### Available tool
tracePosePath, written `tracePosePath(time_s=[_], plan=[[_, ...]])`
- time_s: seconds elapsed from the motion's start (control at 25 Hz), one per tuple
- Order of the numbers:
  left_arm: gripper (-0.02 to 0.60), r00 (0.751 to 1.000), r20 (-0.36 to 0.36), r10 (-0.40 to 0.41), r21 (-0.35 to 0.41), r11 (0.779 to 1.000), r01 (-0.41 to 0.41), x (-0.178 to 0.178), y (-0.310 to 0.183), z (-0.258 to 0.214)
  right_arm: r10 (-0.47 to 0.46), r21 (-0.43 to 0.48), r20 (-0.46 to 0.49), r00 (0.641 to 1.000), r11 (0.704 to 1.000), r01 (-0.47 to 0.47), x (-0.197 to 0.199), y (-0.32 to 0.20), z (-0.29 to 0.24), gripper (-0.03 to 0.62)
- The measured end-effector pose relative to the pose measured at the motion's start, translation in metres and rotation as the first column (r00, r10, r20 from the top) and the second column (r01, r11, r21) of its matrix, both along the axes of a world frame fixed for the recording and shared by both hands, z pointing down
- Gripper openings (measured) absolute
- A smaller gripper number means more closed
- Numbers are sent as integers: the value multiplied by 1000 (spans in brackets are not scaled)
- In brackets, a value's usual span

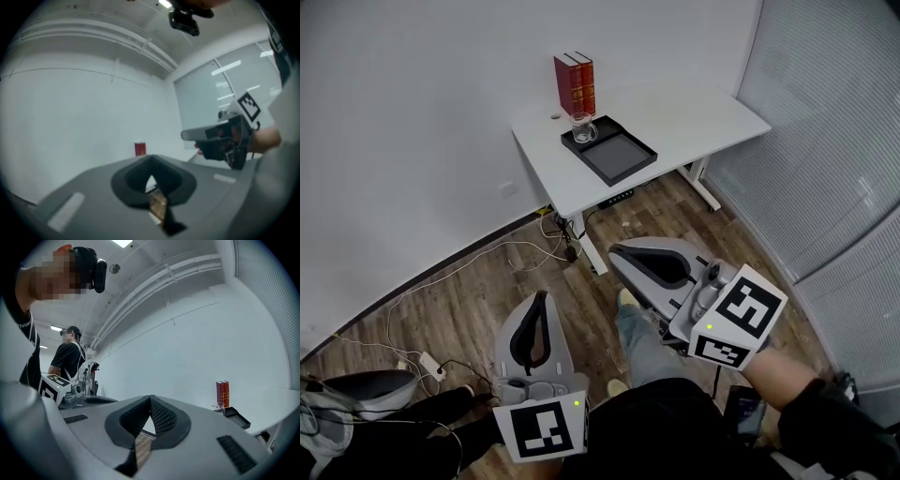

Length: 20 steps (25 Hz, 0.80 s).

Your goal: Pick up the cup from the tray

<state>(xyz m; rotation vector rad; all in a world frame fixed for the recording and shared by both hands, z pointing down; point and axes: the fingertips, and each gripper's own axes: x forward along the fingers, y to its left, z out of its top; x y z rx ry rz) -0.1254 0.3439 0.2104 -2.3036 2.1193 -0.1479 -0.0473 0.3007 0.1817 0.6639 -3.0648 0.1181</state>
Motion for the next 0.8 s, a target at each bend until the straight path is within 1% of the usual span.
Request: tracePosePath(time_s=[0.36,0.52,0.8], plan=[[2,1000,14,8,-16,1000,-8,3,-15,5,-6,-7,4,1000,1000,6,0,-17,4,14],[2,1000,22,-1,-9,1000,1,3,-26,3,-21,-2,5,1000,1000,21,-1,-28,5,14],[2,1000,25,-6,-7,1000,6,1,-58,1,-31,4,0,1000,1000,31,-4,-60,4,14]])
